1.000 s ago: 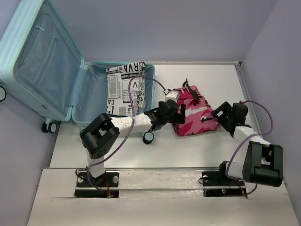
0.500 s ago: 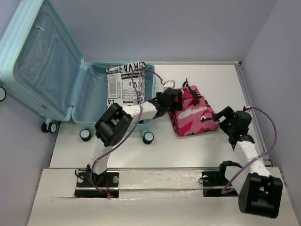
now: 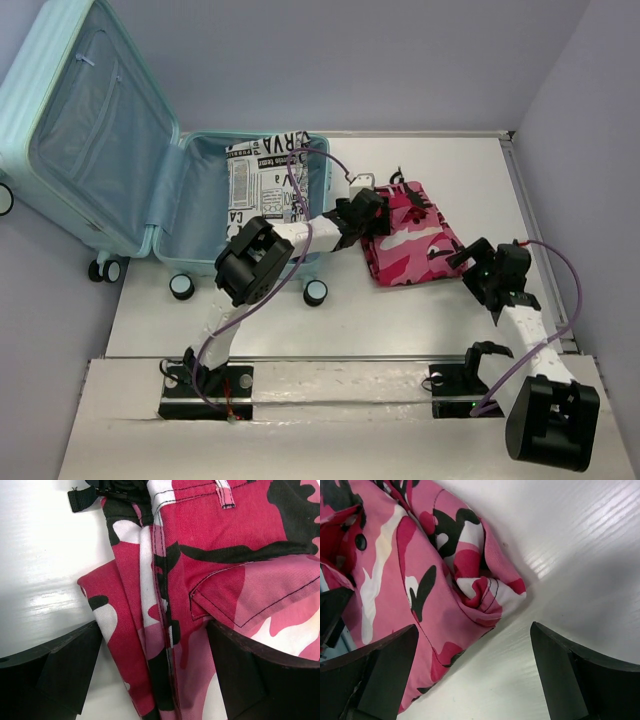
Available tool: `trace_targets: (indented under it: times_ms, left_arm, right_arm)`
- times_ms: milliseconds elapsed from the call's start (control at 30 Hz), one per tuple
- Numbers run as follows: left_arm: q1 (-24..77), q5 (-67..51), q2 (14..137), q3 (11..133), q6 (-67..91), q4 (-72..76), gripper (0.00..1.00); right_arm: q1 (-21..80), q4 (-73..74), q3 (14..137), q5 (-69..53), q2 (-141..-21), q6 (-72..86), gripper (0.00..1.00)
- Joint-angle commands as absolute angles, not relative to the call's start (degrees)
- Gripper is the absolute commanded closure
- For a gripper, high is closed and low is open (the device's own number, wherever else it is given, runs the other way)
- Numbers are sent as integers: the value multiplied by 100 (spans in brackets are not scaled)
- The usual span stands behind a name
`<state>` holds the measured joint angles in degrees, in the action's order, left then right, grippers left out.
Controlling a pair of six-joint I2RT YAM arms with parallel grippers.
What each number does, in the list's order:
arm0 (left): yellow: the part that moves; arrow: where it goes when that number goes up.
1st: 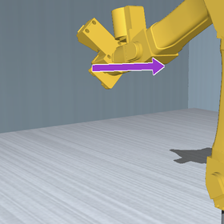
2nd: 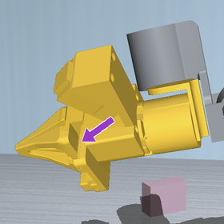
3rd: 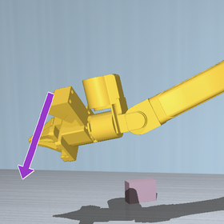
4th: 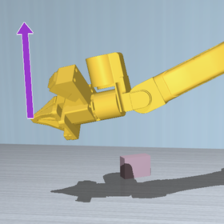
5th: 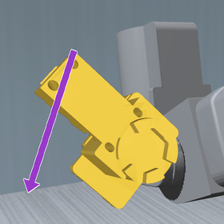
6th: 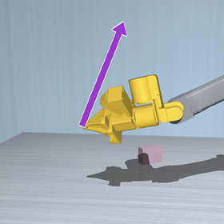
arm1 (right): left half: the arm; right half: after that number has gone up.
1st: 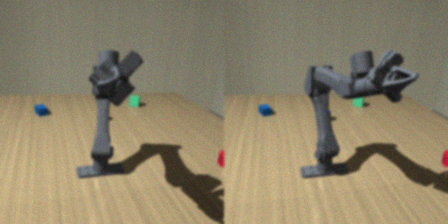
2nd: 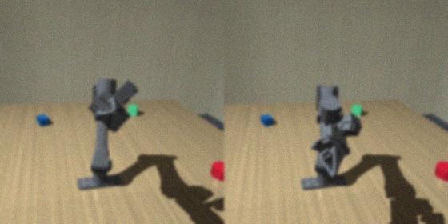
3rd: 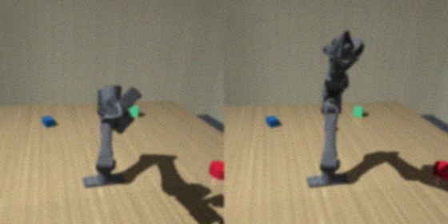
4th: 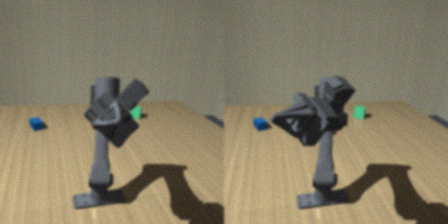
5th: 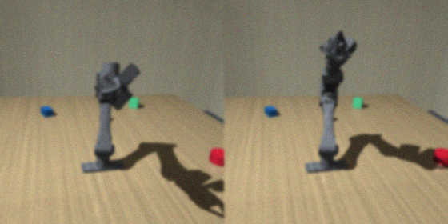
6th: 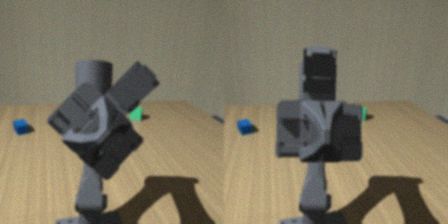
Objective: Pack the luggage
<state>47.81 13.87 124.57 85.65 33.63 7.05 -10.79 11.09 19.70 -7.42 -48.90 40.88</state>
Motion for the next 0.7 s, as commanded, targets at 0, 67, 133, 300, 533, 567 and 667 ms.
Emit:
trace_targets:
  times_ms: [0, 67, 133, 300, 533, 567, 667]
  left_arm:
    - [4755, 1468, 12577, 8587, 3524, 817, 1]
    - [4755, 1477, 12542, 8525, 3551, 931, 2]
    - [4755, 1477, 12551, 8534, 3577, 967, 5]
    - [4755, 1538, 12568, 8473, 3630, 1098, 13]
    - [4755, 1556, 12604, 8341, 3665, 1458, 31]
    - [4764, 1556, 12612, 8341, 3665, 1502, 34]
    - [4755, 1538, 12647, 8341, 3639, 1599, 46]
  right_arm:
    - [-1037, 800, 1793, -958, -5088, 4368, 1]
    - [-1037, 555, 1740, -1081, -5316, 4491, 2]
    - [-1037, 361, 1688, -1169, -5483, 4596, 3]
    - [-1037, -376, 1538, -1353, -6029, 4939, 9]
    - [-1037, -1028, 1450, -1424, -6547, 5142, 24]
    - [-1037, -1081, 1441, -1441, -6591, 5142, 25]
    - [-1037, -1265, 1424, -1468, -6741, 5124, 33]
